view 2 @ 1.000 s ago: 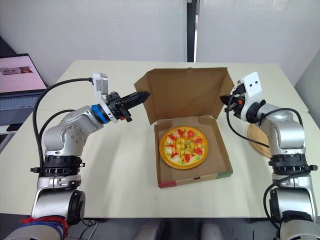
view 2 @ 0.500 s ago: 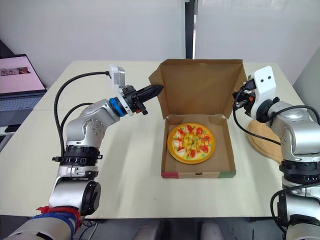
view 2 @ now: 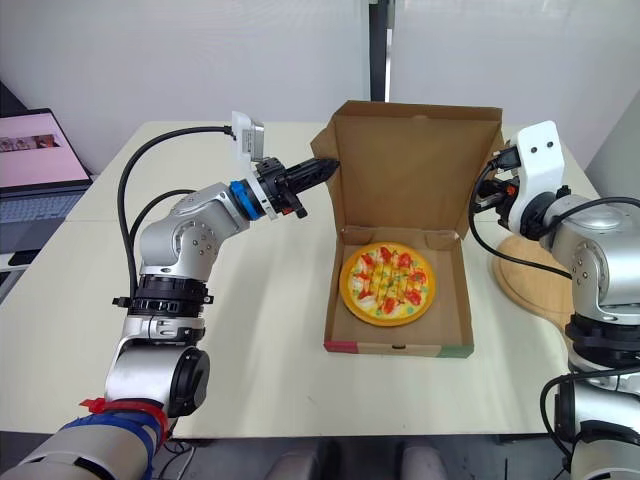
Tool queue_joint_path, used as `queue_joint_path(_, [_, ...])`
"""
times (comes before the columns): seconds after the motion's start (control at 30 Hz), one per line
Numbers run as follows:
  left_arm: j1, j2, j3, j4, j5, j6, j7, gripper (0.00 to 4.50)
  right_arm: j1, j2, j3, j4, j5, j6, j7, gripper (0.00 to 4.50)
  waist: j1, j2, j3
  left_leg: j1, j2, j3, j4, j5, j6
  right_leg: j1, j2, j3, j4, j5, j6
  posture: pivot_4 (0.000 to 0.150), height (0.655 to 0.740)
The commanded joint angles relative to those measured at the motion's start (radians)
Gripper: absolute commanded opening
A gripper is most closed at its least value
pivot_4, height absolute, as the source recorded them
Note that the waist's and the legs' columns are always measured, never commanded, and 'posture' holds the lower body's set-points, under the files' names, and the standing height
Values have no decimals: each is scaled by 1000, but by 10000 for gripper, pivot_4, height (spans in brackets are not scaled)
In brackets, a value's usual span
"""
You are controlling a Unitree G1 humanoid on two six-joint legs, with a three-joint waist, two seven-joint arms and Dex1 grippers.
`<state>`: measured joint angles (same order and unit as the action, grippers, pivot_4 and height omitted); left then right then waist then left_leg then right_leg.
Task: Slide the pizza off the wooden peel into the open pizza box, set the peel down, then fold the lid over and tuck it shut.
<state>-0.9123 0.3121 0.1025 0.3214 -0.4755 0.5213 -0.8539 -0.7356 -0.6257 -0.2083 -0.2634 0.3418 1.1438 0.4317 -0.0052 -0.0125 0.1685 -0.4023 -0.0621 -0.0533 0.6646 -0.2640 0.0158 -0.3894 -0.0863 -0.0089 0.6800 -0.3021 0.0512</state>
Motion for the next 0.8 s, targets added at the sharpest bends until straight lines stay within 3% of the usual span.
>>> queue_joint_path(0.03, [23, -19, -31, -87, 14, -37, 16, 0, -20, 15, -3, -86, 44, -22, 11, 72, 0, 0, 0, 0, 0, 0, 0, 0, 0, 0, 0, 0, 0, 0, 0, 1500, 7281])
queue_joint_path(0.1, [45, -17, -26, -121, 32, -56, 51, 0, -15, 21, -3, -91, 43, -20, 10, 72, 1, 0, 0, 0, 0, 0, 0, 0, 0, 0, 0, 0, 0, 0, 0, 1500, 7281])
queue_joint_path(0.2, [81, -17, -19, -176, 36, -61, 84, 5858, -11, 25, -3, -94, 41, -20, 10, 0, 1, 0, 0, 0, 0, 0, 0, 0, 0, 0, 0, 0, 0, 0, 0, 1500, 7281])
queue_joint_path(0.33, [131, -27, 0, -275, 6, -29, 142, 18245, -6, 27, -4, -95, 42, -24, 12, 0, 1, 0, 0, 0, 0, 0, 0, 0, 0, 0, 0, 0, 0, 0, 0, 1500, 7281])
queue_joint_path(0.8, [209, -94, 14, -439, 11, -2, 383, 18245, 3, 29, 0, -95, 60, -41, 5, 0, 1, 0, 0, 0, 0, 0, 0, 0, 0, 0, 0, 0, 0, 0, 0, 1500, 7281])
